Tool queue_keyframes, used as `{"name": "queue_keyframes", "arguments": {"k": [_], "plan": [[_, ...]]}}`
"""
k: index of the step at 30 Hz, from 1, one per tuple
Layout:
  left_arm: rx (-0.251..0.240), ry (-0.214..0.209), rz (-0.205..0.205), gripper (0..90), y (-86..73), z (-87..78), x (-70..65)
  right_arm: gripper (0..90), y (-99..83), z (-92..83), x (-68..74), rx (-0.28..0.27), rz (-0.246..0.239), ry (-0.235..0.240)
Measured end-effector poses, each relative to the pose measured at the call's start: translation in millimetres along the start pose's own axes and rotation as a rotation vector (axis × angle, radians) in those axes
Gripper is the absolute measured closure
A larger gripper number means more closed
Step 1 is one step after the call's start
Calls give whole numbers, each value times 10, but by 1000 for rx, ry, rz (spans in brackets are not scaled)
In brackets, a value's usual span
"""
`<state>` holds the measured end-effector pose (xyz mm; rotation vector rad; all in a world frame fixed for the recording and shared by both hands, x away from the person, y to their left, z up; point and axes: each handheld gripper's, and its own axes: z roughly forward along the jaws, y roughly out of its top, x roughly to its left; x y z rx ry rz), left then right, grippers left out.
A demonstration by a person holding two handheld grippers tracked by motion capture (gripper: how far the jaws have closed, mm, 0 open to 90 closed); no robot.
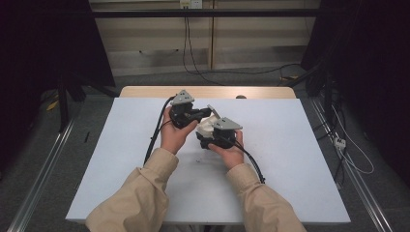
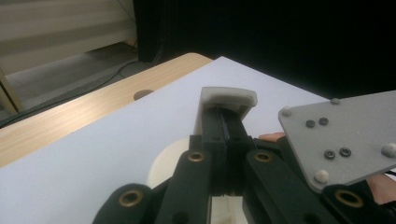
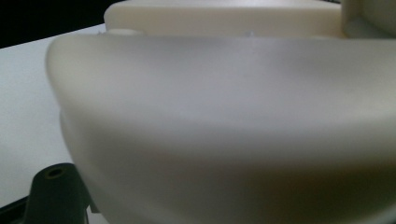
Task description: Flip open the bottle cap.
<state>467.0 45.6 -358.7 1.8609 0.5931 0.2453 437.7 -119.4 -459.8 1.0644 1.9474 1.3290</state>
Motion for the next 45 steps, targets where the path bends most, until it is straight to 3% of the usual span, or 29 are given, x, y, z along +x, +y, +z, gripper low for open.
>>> {"name": "queue_keyframes", "arguments": {"k": [45], "plan": [[-1,-16,-4,900,85,147,40,184,-3,4,0,1,-2,-1]]}}
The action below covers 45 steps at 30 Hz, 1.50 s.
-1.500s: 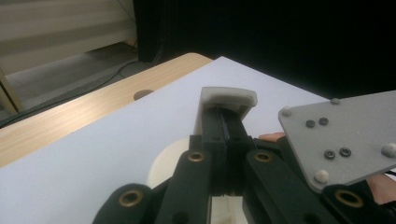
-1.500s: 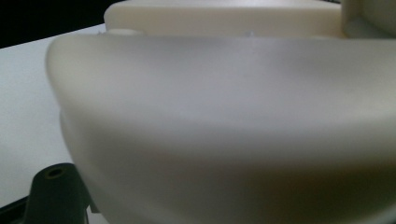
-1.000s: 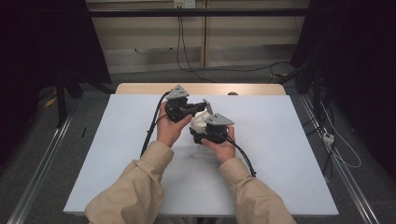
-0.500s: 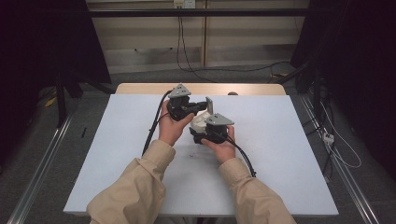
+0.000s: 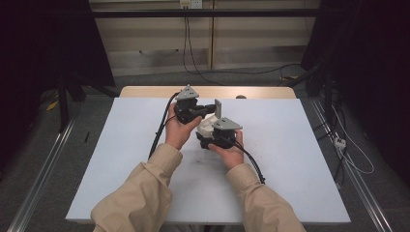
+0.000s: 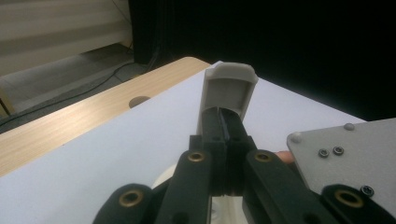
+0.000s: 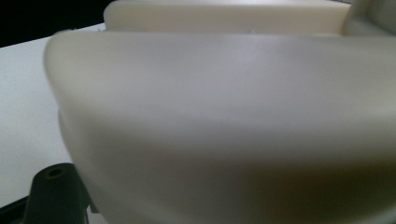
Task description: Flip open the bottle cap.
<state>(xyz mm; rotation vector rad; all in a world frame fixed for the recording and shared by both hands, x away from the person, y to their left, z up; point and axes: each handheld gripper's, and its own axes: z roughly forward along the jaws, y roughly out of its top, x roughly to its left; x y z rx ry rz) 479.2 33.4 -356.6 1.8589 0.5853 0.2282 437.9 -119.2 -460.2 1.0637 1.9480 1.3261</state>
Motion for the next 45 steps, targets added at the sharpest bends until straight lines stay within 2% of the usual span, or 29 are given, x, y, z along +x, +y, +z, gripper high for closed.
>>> {"name": "queue_keyframes", "arguments": {"k": [20,45], "plan": [[2,-15,-1,900,31,97,17,184,0,2,-1,2,0,1],[13,-29,-4,900,-3,235,39,184,1,5,-8,5,-6,9]]}}
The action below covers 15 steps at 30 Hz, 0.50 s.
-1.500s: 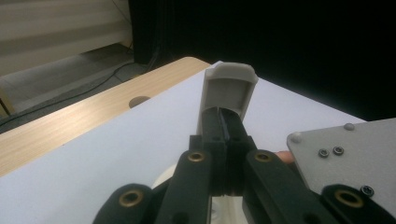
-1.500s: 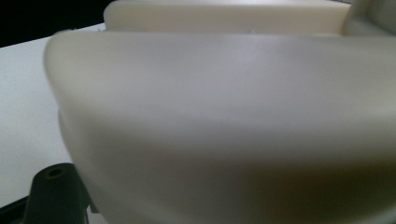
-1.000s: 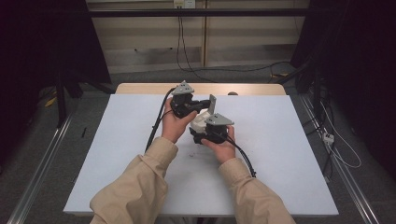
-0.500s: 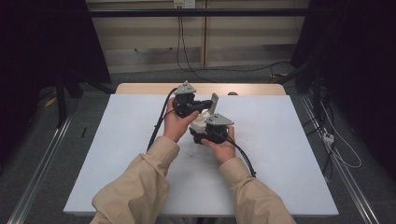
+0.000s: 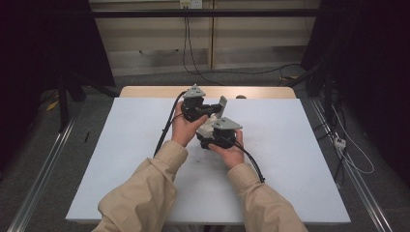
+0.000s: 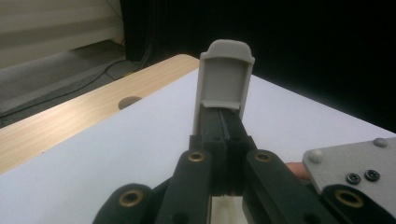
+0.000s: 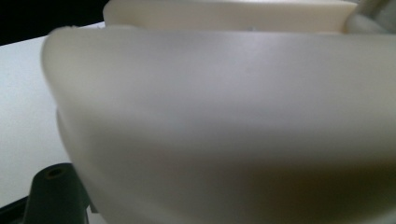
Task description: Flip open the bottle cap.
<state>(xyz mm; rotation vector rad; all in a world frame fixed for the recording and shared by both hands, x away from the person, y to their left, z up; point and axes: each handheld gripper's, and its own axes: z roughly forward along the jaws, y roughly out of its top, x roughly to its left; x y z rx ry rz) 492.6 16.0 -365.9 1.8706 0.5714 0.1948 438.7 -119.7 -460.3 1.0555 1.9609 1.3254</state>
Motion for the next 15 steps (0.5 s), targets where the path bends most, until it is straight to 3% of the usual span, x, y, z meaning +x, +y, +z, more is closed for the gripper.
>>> {"name": "queue_keyframes", "arguments": {"k": [15], "plan": [[9,7,-5,900,-18,45,56,184,3,5,-6,4,0,3]]}}
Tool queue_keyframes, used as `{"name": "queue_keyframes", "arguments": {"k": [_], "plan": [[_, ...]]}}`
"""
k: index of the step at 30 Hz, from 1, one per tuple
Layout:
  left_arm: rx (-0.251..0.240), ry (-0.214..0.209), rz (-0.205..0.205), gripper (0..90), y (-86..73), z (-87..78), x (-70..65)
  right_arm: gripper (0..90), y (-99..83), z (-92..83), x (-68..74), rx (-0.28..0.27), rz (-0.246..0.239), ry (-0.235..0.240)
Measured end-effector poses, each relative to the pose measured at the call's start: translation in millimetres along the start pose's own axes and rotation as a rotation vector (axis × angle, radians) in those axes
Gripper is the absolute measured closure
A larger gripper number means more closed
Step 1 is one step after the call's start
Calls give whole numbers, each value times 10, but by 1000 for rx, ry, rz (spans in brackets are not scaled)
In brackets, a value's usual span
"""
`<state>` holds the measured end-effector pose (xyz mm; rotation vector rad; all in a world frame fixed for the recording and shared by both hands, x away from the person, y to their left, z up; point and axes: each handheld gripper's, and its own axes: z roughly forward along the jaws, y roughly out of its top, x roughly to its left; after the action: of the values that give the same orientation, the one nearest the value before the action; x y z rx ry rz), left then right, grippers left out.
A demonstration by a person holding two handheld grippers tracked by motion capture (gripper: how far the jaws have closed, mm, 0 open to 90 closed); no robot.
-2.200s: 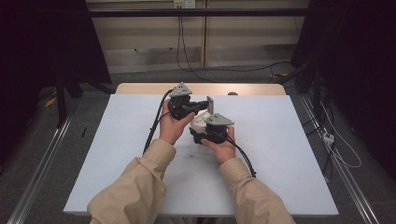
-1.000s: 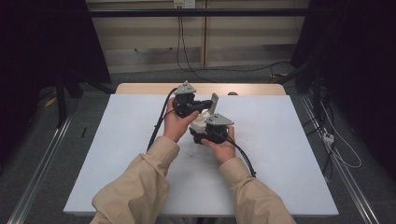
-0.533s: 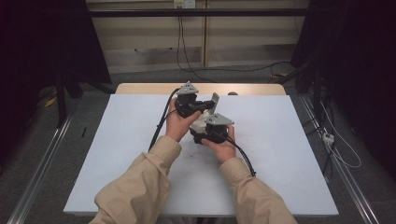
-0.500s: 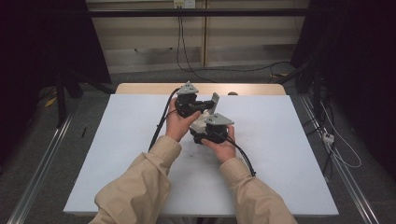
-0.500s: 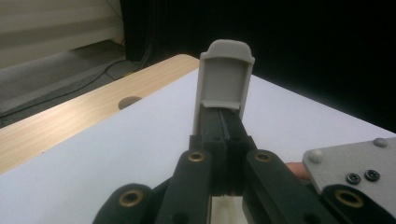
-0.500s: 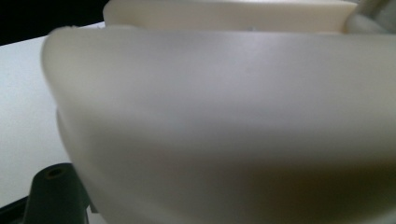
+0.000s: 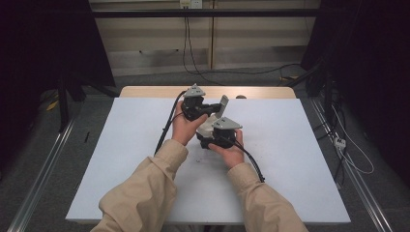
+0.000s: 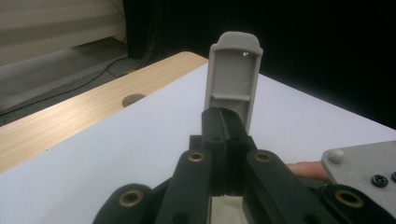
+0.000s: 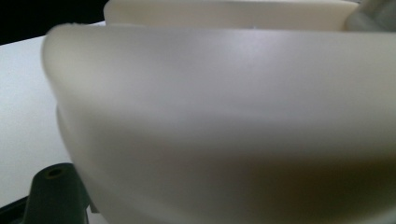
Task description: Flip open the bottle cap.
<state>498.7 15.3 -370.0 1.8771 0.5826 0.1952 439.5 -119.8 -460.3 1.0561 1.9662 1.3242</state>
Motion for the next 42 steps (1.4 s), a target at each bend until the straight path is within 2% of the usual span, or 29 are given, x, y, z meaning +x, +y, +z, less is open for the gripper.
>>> {"name": "queue_keyframes", "arguments": {"k": [24,40,42], "plan": [[17,-3,17,900,4,66,4,184,-1,-3,1,6,1,-1],[23,-12,15,900,2,106,20,184,-3,-3,-1,6,-1,1],[20,-14,5,900,-1,115,14,184,-3,-3,-1,6,0,2]]}}
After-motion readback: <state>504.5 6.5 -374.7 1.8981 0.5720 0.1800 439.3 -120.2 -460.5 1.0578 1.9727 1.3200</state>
